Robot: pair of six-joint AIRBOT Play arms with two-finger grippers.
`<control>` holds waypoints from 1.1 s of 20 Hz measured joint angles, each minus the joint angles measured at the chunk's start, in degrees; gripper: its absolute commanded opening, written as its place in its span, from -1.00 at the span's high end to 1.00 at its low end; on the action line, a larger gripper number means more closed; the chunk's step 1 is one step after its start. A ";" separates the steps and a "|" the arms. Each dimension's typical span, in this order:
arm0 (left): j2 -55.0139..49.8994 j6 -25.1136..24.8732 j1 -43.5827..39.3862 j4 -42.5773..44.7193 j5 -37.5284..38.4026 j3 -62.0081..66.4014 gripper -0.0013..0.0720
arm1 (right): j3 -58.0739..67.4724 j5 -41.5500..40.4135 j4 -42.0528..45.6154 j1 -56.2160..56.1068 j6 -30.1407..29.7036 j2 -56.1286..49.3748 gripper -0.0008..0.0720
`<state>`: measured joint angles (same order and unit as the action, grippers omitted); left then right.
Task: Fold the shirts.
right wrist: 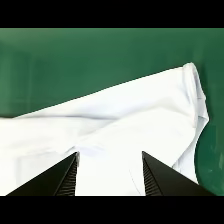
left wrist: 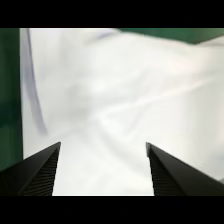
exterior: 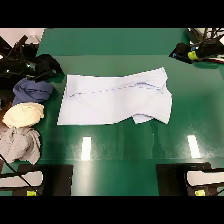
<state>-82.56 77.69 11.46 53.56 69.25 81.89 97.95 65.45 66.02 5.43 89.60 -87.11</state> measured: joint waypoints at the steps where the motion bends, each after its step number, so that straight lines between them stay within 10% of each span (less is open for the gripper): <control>1: -0.07 -0.02 1.16 0.46 1.81 -0.66 -0.71 | 0.13 1.79 -0.44 0.37 -0.92 0.72 -0.26; 18: 7.91 -4.61 2.99 4.13 -1.97 -36.28 -0.64 | 0.42 17.38 -1.97 -0.02 -5.20 7.15 -0.26; 20: 7.67 -4.68 1.05 4.42 -3.67 -36.72 0.62 | 0.42 18.43 -1.97 0.00 -5.25 7.15 -0.26; 22: 7.65 -4.63 -0.42 4.70 -5.01 -37.00 0.90 | -0.50 19.74 -1.90 0.44 -5.29 7.37 -0.26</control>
<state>-74.91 73.06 11.05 58.26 64.25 44.88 97.45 85.19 64.12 5.87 84.31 -79.75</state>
